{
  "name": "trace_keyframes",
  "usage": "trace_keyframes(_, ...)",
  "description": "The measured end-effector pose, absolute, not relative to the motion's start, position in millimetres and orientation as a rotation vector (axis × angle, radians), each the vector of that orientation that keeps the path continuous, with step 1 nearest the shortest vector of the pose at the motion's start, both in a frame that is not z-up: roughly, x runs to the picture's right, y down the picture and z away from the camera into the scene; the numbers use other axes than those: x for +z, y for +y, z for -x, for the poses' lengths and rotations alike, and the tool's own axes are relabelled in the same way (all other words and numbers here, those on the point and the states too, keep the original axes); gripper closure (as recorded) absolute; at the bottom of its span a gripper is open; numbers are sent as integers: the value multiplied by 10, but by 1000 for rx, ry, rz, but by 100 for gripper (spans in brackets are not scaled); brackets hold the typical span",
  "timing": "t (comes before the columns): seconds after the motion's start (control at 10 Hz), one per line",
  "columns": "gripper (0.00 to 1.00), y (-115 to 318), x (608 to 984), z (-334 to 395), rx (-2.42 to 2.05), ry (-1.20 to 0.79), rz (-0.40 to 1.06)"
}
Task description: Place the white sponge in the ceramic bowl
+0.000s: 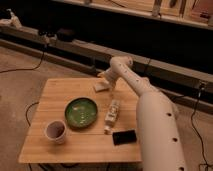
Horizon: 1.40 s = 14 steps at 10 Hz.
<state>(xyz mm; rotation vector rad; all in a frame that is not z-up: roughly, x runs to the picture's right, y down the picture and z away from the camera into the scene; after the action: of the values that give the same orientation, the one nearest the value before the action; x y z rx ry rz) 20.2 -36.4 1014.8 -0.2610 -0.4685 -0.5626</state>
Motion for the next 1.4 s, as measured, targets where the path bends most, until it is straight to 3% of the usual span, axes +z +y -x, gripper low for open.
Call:
trace_keyframes(0.5, 20, -459, 10213, -176, -569, -446, 187)
trace_keyframes(1.1, 20, -224, 10212, -97, -569, -486, 245)
trace_keyframes(1.2, 25, -219, 10218, -106, -566, -489, 251)
trace_keyframes(1.4, 45, -204, 10240, -161, -559, -490, 266)
